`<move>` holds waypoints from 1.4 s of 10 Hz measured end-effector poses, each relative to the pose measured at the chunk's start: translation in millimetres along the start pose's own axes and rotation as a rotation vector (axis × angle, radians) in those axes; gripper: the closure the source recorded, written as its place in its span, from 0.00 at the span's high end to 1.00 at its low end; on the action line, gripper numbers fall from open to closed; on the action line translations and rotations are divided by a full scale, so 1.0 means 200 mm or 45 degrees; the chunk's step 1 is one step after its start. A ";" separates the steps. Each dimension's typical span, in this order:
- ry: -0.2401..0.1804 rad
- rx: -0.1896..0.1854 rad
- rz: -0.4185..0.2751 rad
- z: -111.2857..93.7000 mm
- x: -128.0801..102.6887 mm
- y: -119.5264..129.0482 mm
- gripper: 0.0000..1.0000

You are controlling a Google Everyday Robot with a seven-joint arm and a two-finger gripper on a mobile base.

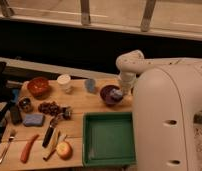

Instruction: Wipe purple bowl with towel

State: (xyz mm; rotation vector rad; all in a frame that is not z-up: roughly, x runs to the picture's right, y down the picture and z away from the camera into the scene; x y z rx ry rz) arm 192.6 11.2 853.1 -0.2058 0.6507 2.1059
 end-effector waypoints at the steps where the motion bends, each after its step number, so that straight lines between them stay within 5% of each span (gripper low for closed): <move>1: -0.034 0.041 0.040 -0.03 -0.04 -0.04 0.00; 4: -0.089 0.084 0.052 -0.08 -0.15 -0.10 0.00; 6: -0.088 0.065 0.024 -0.05 -0.15 0.00 0.00; 10: -0.026 -0.004 -0.071 0.09 -0.06 0.37 0.00; 14: 0.059 -0.091 -0.161 0.21 0.08 0.51 0.00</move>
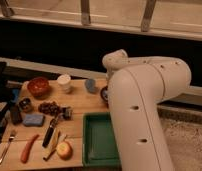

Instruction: Wipe purple bowl with towel

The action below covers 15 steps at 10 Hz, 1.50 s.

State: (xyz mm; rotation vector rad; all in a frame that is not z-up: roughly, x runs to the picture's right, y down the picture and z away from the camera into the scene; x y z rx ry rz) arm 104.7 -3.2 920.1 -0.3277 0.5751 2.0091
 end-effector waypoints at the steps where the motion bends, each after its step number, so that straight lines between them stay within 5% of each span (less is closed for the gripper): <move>1: 0.014 -0.017 -0.002 0.00 0.04 -0.01 0.00; 7: 0.035 -0.177 0.072 -0.10 0.09 -0.22 0.00; 9: 0.020 -0.222 0.056 -0.14 0.04 -0.14 0.00; 12: 0.003 -0.216 0.024 -0.18 -0.08 -0.05 0.00; 15: 0.034 -0.250 -0.037 -0.13 -0.03 0.09 0.00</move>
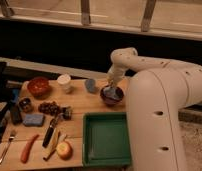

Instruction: Wipe purple bowl with towel

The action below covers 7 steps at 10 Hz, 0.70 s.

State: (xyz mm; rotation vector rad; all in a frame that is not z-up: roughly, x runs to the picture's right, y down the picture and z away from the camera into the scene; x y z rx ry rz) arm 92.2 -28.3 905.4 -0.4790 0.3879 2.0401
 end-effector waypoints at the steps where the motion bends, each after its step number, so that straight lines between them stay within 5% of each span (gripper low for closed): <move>1: 0.025 -0.015 -0.006 0.04 0.05 0.00 0.00; 4: 0.089 -0.028 0.007 0.10 0.17 -0.07 0.00; 7: 0.031 0.052 0.079 0.00 0.14 -0.23 0.00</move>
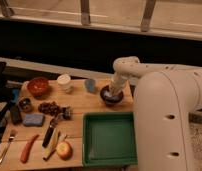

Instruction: Wipe purple bowl with towel

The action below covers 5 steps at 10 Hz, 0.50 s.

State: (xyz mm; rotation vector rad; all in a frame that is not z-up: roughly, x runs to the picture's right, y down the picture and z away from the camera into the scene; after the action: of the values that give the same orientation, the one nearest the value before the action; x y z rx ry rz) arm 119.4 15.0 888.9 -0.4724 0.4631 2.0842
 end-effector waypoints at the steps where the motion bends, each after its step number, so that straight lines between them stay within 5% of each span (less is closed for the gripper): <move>1: -0.028 0.019 0.016 -0.05 -0.03 -0.02 0.00; 5: -0.105 0.065 0.028 -0.15 -0.19 0.04 0.00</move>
State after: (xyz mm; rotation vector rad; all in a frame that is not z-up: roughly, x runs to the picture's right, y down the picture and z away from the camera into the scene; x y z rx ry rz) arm 136.6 -30.6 883.9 -0.3511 0.4737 2.0992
